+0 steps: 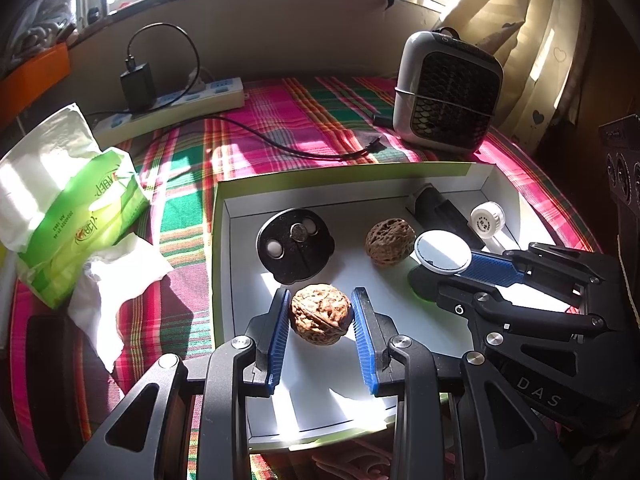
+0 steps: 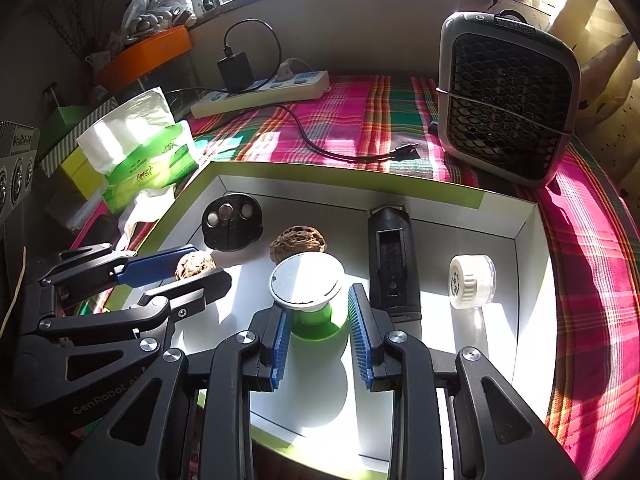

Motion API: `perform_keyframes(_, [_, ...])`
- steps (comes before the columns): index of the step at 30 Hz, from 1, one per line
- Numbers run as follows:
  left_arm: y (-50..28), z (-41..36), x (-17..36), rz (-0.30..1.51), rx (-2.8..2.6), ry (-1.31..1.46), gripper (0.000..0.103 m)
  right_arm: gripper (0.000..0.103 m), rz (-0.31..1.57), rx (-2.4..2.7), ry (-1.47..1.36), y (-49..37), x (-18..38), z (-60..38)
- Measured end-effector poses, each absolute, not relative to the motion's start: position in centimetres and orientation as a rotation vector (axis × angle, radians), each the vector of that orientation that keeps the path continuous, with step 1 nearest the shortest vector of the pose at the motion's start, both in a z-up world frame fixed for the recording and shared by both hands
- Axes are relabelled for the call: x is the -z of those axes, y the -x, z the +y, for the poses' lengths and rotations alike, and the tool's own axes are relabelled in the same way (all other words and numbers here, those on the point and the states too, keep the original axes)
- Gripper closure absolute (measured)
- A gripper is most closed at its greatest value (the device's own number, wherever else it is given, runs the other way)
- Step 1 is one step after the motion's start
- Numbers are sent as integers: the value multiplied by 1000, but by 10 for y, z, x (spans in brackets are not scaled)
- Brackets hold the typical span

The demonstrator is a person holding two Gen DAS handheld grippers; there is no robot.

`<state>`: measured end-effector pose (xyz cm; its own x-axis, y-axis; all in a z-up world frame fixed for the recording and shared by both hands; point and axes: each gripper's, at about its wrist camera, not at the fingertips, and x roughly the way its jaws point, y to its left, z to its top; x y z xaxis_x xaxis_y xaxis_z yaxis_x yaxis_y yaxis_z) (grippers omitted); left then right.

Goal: Organize objects
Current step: 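Open left tool releasing walnut in box while right tool releases green cup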

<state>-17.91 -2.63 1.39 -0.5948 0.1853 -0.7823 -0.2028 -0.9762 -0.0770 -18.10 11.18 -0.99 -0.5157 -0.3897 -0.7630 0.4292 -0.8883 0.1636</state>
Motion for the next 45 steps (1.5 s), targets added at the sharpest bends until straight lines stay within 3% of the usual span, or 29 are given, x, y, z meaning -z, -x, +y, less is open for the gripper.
perform_keyframes(26, [176,-27,-16,23,-2621,1289,70,73,99,2396,-1171,173,10,112])
perform_keyframes(31, [172,-27,-18,25,-2631,1285,69,66,91,2404,-1170,170,10,115])
perform_keyframes(40, [164,-29,-22,36,-2655,1271,66,65,109,2410,-1159,165,8,114])
perform_keyframes(45, [160,-31,-24,28,-2667,1266,66,58,116,2416,-1142,161,6,114])
